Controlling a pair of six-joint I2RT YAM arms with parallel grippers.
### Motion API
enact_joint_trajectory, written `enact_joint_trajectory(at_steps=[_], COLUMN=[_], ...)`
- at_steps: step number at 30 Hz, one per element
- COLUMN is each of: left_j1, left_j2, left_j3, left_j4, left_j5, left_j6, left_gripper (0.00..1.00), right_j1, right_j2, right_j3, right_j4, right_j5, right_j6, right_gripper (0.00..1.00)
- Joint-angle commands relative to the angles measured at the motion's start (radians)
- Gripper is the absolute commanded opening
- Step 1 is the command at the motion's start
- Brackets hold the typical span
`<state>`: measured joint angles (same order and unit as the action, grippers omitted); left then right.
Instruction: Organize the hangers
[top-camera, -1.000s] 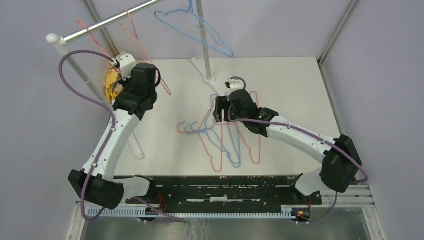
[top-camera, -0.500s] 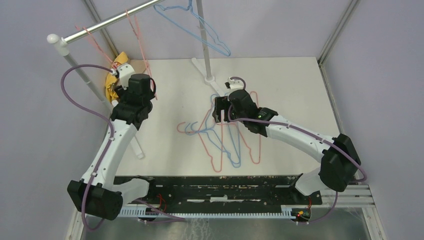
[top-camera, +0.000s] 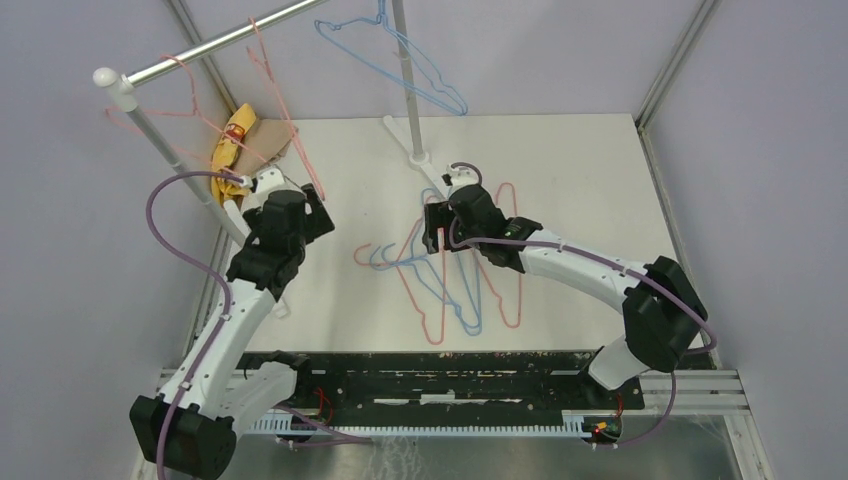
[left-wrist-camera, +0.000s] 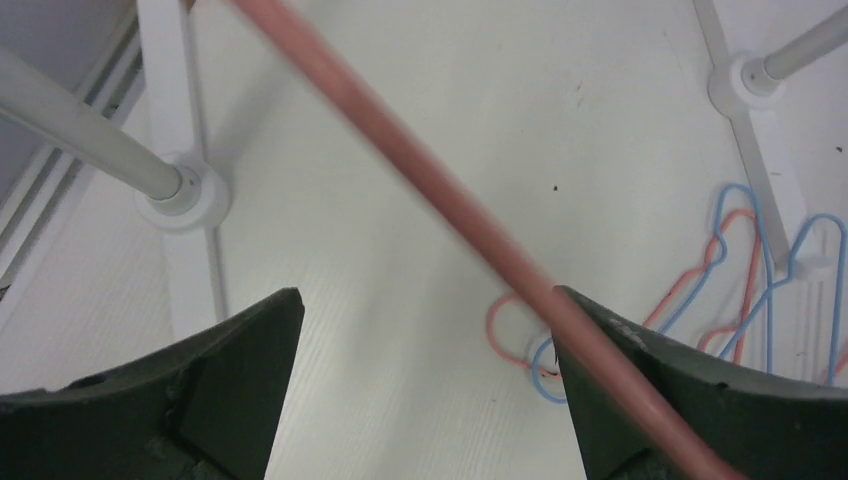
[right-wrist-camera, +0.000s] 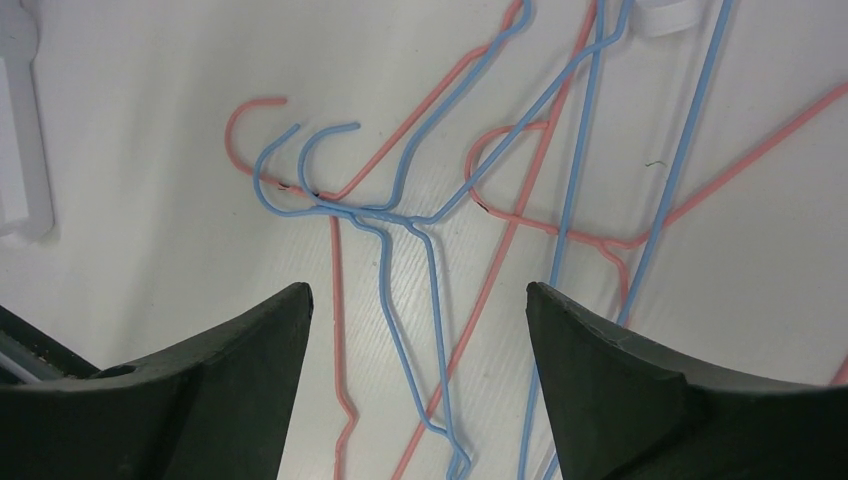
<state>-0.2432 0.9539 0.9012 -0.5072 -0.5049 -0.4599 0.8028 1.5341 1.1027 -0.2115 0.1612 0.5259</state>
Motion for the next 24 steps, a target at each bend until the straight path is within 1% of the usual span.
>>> enact_joint_trajectory(at_steps=[1, 5, 6, 9, 11, 15, 20, 24], left_j1=[-0.062, -0.172, -0.194, -0.241, -0.262, -0.293, -0.311, -0.322], left_j2=[-0.023, 0.006, 0.017, 0.037, 0.046, 0.054, 0.06, 0.058], left_j3=[-0.066, -0.1, -0.105, -0.128, -0.149, -0.191, -0.208, -0.212], left_j4=[0.073, 0.073, 0.073, 0.087, 0.096, 0.116, 0.121, 0.122], left_j5=[0.067, 0.004, -0.006, -0.009, -0.008, -0.004, 0.001, 0.0], left_j6=[-0.065, -0.097, -0.109, -0.137, -0.156, -0.179, -0.187, -0.194], left_gripper=[0.99, 0.99, 0.99, 0.99, 0.99, 0.99, 0.99, 0.99], right_j1=[-0.003, -0.003, -0.002, -0.002, 0.003, 0.041, 0.09, 0.096], right_j2=[0.045, 0.098, 0.11, 0.135, 0.139, 0.143, 0.158, 0.194], right_j3=[0.024, 0.048, 0.047, 0.028, -0.002, -0.04, -0.07, -0.097], right_j4=[0.037, -0.001, -0.011, -0.013, 0.007, -0.011, -0.025, 0.0], right_j5=[-0.027, -0.032, -0.032, -0.066, -0.103, -0.106, -0.111, -0.13], right_j6=[-0.01, -0.025, -0.031, -0.037, -0.033, -0.047, -0.06, -0.045], right_gripper=[0.85, 0.8, 0.77, 0.63, 0.57, 0.56, 0.56, 0.5])
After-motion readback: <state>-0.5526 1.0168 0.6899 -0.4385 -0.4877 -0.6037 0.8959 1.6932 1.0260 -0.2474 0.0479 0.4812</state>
